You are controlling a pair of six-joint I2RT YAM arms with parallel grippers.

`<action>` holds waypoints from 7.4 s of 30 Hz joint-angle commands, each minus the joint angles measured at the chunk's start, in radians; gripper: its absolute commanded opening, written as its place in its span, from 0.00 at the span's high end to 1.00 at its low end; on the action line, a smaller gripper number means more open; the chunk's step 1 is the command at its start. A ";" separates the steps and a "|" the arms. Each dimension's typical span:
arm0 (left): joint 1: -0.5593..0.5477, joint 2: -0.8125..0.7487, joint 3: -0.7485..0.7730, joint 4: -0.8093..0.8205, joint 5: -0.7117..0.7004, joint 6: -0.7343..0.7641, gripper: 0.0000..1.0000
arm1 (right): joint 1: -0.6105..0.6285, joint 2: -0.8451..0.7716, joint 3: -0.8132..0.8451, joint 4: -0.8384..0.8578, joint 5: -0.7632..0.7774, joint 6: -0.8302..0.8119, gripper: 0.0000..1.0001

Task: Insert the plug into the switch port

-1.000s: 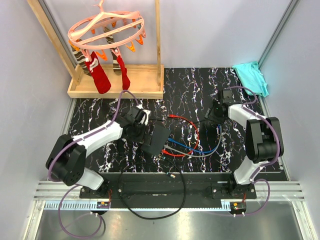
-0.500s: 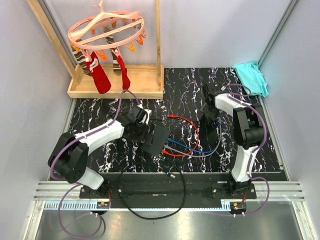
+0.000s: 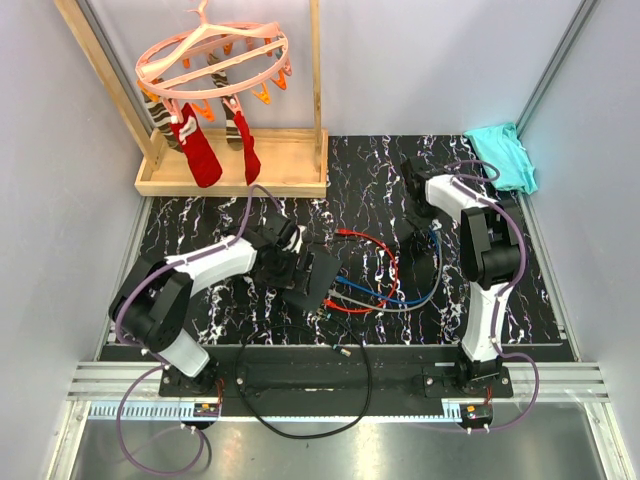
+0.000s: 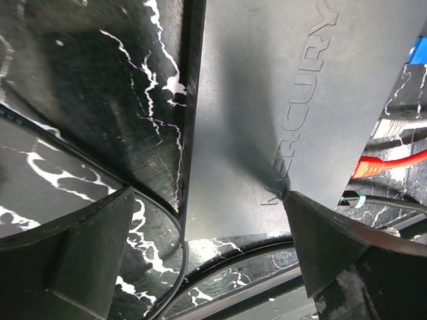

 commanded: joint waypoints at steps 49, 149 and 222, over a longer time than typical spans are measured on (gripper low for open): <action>0.181 -0.772 -0.153 0.035 -0.108 -0.194 0.03 | 0.734 -0.426 -0.213 0.334 -0.280 -0.626 0.02; -0.192 0.182 0.040 0.718 0.242 -0.378 0.43 | 0.232 -0.069 0.001 0.255 -0.739 -0.865 0.13; 0.035 -0.155 -0.016 -0.097 -0.592 -0.224 0.53 | 0.229 -0.690 -0.593 0.398 -0.556 -0.635 0.12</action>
